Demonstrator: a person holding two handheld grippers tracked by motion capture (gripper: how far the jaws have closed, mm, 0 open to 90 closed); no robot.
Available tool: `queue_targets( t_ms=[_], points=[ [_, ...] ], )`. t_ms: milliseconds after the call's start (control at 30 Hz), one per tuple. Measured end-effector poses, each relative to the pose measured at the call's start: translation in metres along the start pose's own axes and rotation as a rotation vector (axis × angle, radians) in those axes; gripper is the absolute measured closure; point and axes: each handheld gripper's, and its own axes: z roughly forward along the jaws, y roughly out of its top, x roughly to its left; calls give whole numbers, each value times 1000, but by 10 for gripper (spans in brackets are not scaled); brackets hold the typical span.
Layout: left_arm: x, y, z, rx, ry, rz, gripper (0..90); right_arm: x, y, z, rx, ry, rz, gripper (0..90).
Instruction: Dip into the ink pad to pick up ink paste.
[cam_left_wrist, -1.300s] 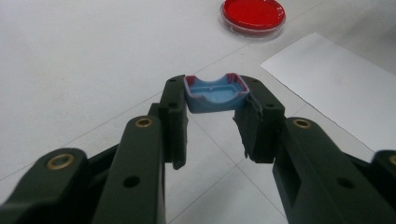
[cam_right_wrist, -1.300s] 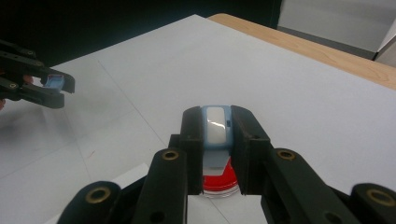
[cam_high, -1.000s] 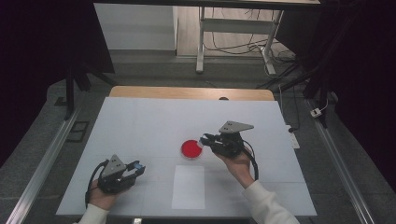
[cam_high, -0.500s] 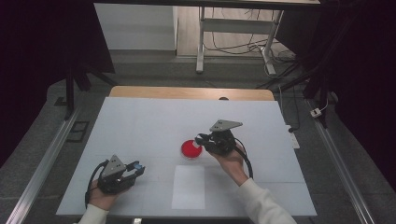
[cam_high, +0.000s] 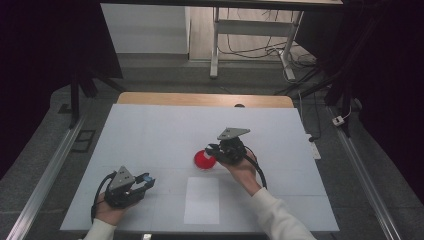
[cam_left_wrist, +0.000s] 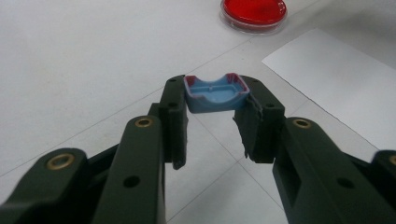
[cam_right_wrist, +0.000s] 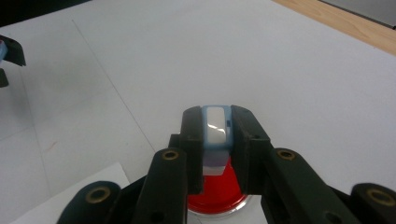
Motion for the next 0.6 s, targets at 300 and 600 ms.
queue_targets(
  t_ms=[300, 600],
  points=[
    [0, 0, 1, 3, 0, 1, 642, -2, -2, 8, 24, -6, -6, 751],
    [0, 0, 1, 4, -2, 2, 642, -1, -4, 16, 53, -7, -19, 751]
  ],
)
